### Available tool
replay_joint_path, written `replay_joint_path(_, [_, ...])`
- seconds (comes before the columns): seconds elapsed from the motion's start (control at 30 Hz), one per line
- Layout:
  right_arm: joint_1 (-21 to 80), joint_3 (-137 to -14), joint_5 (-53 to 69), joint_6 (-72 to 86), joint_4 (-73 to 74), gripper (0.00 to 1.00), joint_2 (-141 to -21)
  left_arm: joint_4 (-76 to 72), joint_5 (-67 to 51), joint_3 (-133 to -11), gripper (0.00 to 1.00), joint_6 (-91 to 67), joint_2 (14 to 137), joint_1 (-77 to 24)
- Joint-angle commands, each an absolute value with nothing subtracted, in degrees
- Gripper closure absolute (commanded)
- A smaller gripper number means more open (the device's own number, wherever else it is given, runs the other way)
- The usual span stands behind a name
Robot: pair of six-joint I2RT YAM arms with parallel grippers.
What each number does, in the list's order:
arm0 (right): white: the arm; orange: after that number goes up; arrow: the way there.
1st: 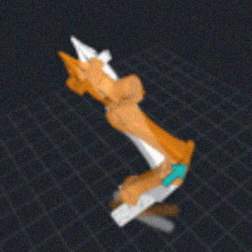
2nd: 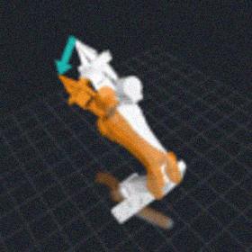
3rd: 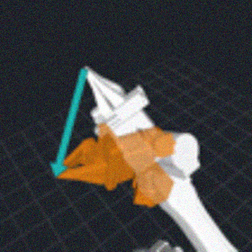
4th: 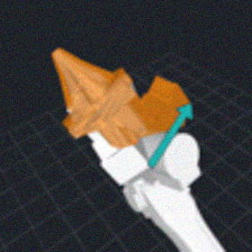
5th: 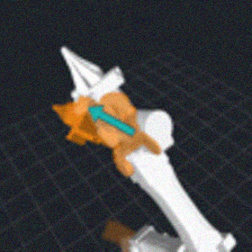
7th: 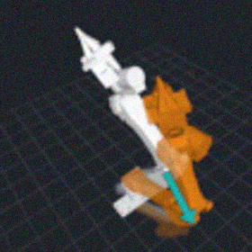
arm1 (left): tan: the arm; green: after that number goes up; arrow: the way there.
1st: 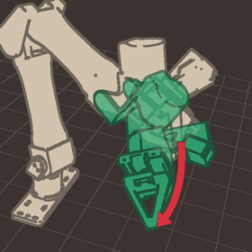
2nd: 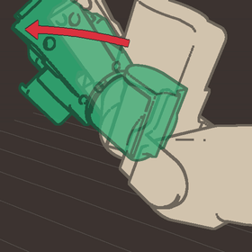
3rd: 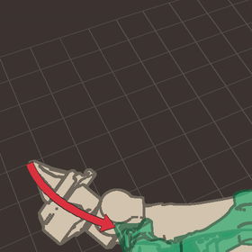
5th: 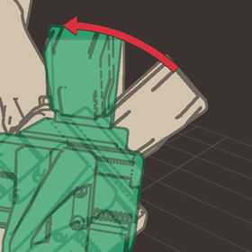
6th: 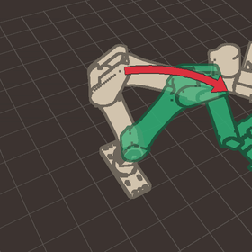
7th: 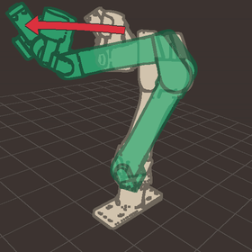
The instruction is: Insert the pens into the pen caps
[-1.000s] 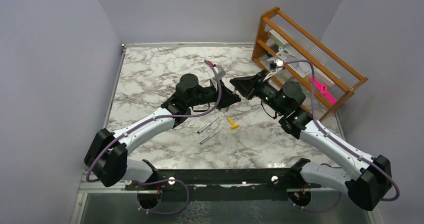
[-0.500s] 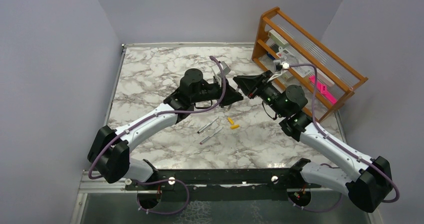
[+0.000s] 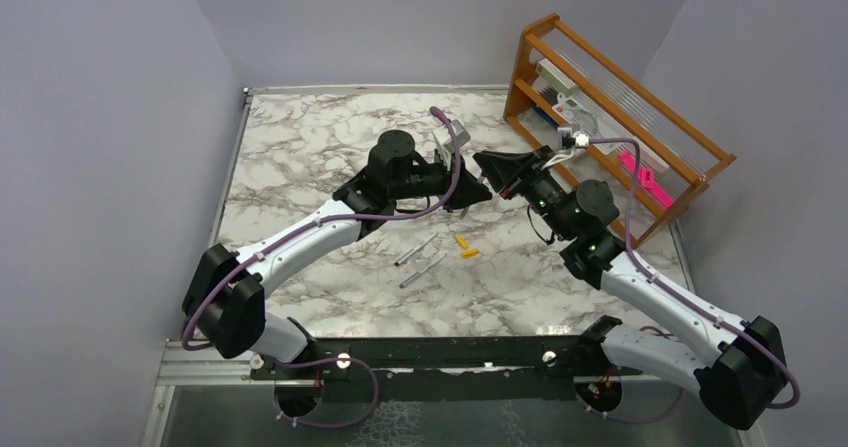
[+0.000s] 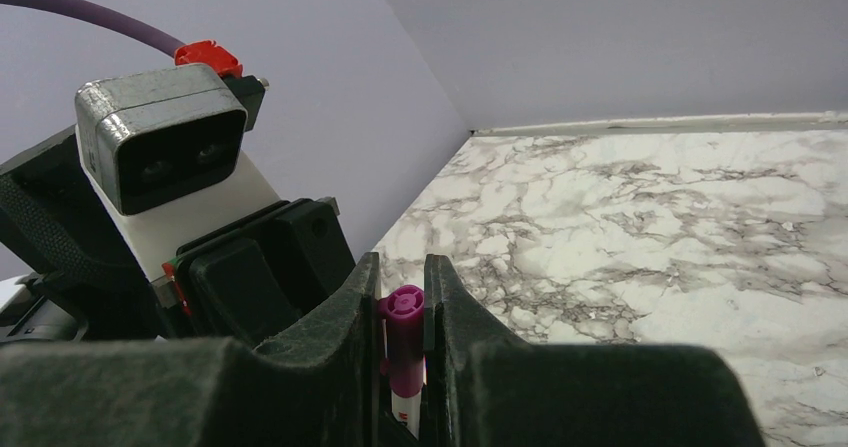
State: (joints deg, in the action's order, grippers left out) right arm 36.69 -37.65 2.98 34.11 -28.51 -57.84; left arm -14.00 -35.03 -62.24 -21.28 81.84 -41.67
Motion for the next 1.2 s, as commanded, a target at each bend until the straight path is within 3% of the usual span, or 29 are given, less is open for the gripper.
replay_joint_path(0.0, [40.38,-32.14,15.02,34.46,-9.50,0.98,-59.57,-34.63,-26.73,-70.39,1.00,-23.37,79.61,-40.08])
replay_joint_path(0.43, [40.23,-39.16,0.48,38.34,-6.48,0.98,-51.04,-28.86,-27.73,-52.02,1.00,-17.84,71.38,-39.99])
replay_joint_path(0.63, [40.23,-42.64,-6.94,34.98,-1.32,0.57,-49.25,-24.59,-23.65,-45.99,1.00,-15.71,67.26,-39.99])
replay_joint_path(0.7, [40.19,-42.64,-7.89,34.68,-0.79,0.53,-48.75,-23.48,-22.87,-45.06,1.00,-15.23,66.83,-39.99])
replay_joint_path(0.83, [40.17,-41.83,-8.03,34.76,-1.05,0.52,-48.12,-20.59,-19.64,-44.22,1.00,-14.79,67.08,-39.99])
replay_joint_path(1.17, [40.17,-39.29,-8.36,36.06,1.95,0.63,-48.97,5.72,11.26,-55.24,1.00,-18.17,80.22,-38.80])
